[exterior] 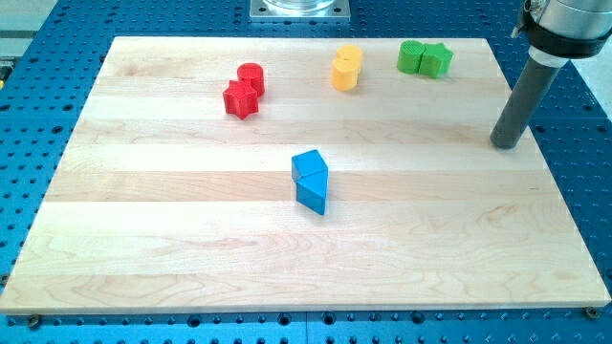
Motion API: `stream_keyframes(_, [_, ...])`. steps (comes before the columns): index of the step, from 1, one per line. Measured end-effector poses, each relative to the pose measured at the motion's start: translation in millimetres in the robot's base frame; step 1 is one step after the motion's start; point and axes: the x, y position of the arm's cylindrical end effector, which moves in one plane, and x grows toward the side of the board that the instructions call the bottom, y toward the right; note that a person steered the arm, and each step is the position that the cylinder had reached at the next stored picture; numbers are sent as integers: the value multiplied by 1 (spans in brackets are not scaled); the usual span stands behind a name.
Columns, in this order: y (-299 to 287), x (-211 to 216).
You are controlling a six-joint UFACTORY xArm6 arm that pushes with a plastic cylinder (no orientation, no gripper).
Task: Adjust the green circle to the left of the green star
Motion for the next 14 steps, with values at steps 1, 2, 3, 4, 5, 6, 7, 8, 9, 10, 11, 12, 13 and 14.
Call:
stream_keyframes(1, [0, 0])
stream_keyframes(2, [2, -4])
stream_keyframes(3, [-1, -38])
stream_keyframes(4, [-1, -53])
stream_keyframes(5, [-1, -59])
stream_keyframes(6, [18, -115])
stream_keyframes(7, [42, -173])
stream_keyframes(8, [44, -187])
stream_keyframes(9, [44, -187])
stream_keyframes(10, [36, -188])
stream_keyframes(11, [22, -218])
stream_keyframes(12, [20, -221])
stream_keyframes(13, [20, -221])
stream_keyframes(14, [-9, -221])
